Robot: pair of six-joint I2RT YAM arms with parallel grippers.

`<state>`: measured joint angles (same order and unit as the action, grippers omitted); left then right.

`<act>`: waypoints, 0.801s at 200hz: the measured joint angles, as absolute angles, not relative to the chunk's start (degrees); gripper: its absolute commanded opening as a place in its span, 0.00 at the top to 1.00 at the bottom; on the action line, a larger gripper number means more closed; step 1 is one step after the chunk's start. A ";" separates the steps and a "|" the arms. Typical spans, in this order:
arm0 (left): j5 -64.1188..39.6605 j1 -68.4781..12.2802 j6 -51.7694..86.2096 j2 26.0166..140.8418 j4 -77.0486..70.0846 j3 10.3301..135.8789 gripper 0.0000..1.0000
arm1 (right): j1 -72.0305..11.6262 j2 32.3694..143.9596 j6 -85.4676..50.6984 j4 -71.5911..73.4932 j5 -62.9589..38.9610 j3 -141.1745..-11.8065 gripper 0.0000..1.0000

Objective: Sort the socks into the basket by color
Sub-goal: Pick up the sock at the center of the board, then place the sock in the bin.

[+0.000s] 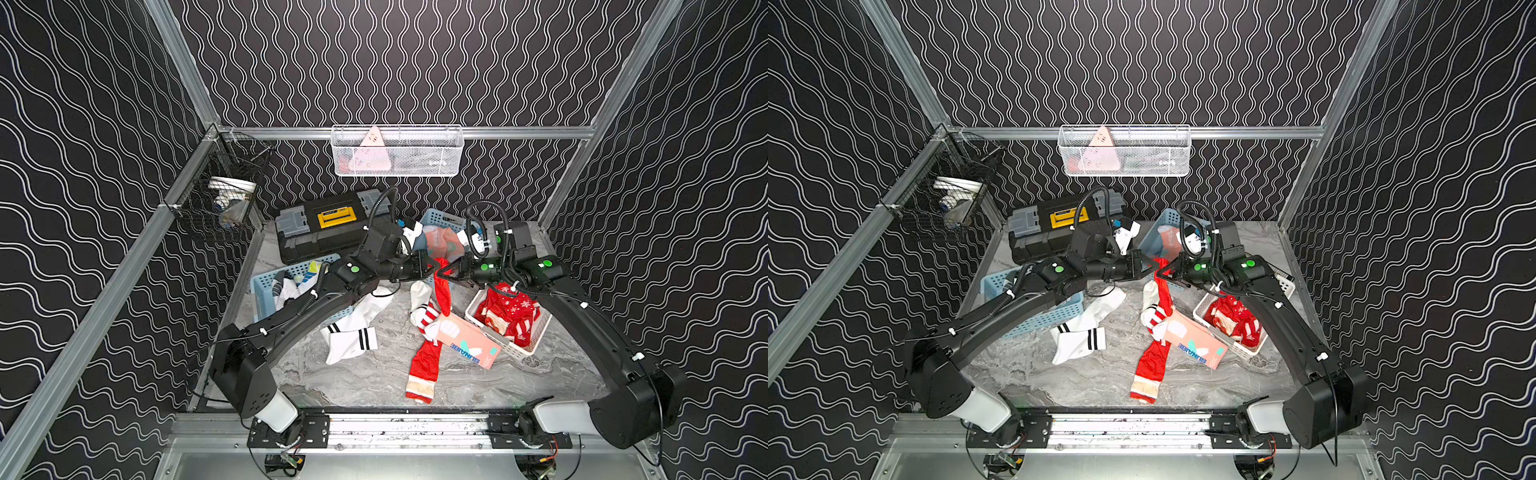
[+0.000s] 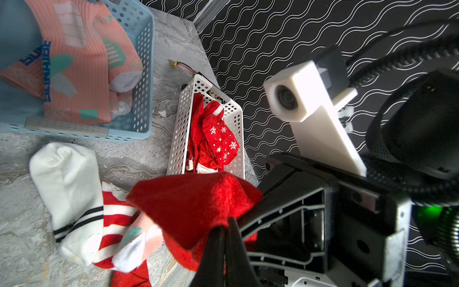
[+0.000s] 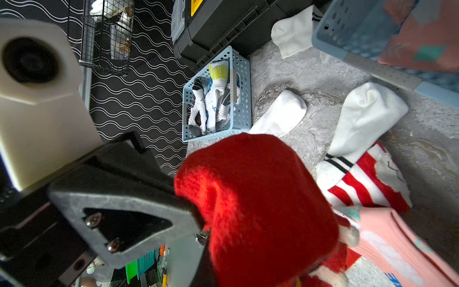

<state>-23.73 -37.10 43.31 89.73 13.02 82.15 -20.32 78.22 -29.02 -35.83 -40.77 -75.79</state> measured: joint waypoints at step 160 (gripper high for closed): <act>-15.86 -32.58 34.96 82.06 28.71 79.70 0.33 | 0.93 80.47 -27.14 -44.62 -28.69 -80.05 1.00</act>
<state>-15.86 -32.58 34.96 82.06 28.71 79.70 0.93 80.47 -27.14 -44.62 -28.69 -80.05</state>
